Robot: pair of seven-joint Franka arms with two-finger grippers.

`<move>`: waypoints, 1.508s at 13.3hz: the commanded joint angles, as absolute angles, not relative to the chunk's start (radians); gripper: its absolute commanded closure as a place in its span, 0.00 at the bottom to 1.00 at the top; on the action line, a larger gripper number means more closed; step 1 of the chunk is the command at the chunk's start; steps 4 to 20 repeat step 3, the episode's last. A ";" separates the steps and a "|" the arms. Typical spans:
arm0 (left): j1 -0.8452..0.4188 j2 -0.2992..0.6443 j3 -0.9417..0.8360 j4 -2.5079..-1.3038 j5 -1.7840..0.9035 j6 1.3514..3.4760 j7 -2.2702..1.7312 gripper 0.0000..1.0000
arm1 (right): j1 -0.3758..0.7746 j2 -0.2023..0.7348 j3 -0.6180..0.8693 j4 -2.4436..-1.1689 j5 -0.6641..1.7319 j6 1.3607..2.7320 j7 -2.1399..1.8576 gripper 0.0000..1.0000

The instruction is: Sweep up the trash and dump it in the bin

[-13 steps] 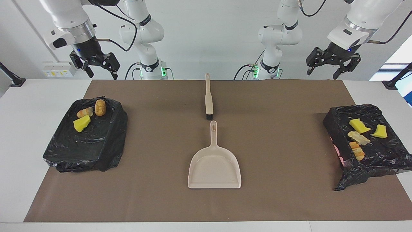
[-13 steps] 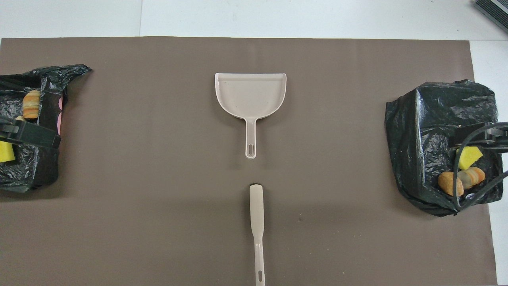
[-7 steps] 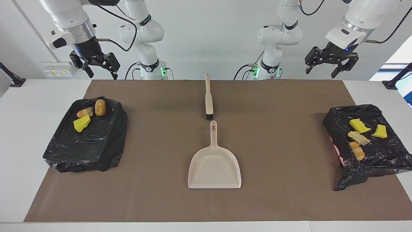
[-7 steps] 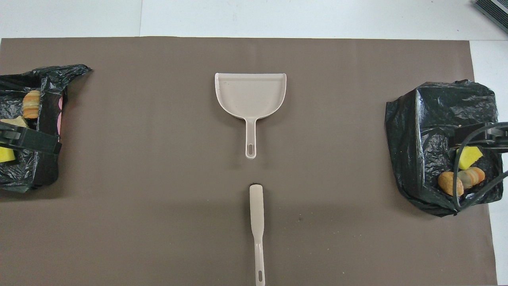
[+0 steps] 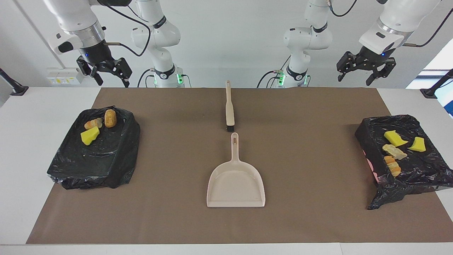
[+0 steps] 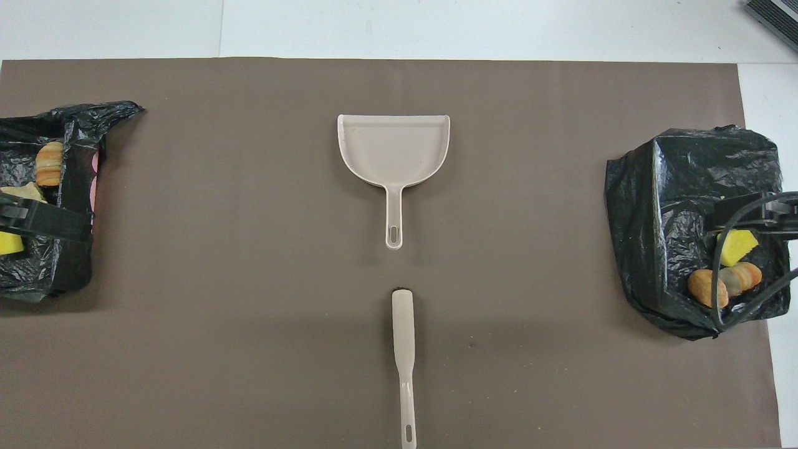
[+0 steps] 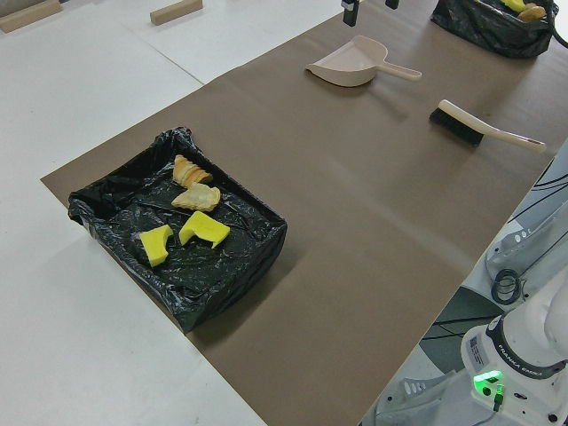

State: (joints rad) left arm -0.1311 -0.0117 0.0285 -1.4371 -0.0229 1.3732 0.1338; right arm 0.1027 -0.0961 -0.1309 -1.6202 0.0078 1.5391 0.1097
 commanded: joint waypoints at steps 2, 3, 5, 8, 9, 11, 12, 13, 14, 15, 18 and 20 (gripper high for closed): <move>-0.115 -0.037 0.018 -1.468 -0.008 1.387 0.144 0.00 | 0.103 -0.104 -0.135 -1.626 0.015 1.549 0.098 0.00; -0.117 -0.037 0.018 -1.468 -0.008 1.387 0.144 0.00 | 0.103 -0.104 -0.135 -1.626 0.015 1.549 0.098 0.00; -0.117 -0.037 0.018 -1.468 -0.008 1.387 0.144 0.00 | 0.103 -0.104 -0.135 -1.626 0.015 1.549 0.098 0.00; -0.117 -0.037 0.018 -1.468 -0.008 1.387 0.144 0.00 | 0.103 -0.104 -0.135 -1.626 0.015 1.549 0.098 0.00; -0.117 -0.037 0.018 -1.468 -0.008 1.387 0.144 0.00 | 0.103 -0.104 -0.135 -1.626 0.015 1.549 0.098 0.00; -0.117 -0.037 0.018 -1.468 -0.008 1.387 0.144 0.00 | 0.103 -0.104 -0.135 -1.626 0.015 1.549 0.098 0.00; -0.117 -0.037 0.018 -1.468 -0.008 1.387 0.144 0.00 | 0.103 -0.104 -0.135 -1.626 0.015 1.549 0.098 0.00; -0.117 -0.037 0.018 -1.468 -0.008 1.387 0.144 0.00 | 0.103 -0.104 -0.135 -1.626 0.015 1.549 0.098 0.00; -0.117 -0.037 0.018 -1.468 -0.008 1.387 0.144 0.00 | 0.103 -0.104 -0.135 -1.626 0.015 1.549 0.098 0.00; -0.117 -0.037 0.018 -1.468 -0.008 1.387 0.144 0.00 | 0.103 -0.104 -0.135 -1.626 0.015 1.549 0.098 0.00; -0.117 -0.037 0.018 -1.468 -0.008 1.387 0.144 0.00 | 0.103 -0.104 -0.135 -1.626 0.015 1.549 0.098 0.00; -0.117 -0.037 0.018 -1.468 -0.008 1.387 0.144 0.00 | 0.103 -0.104 -0.135 -1.626 0.015 1.549 0.098 0.00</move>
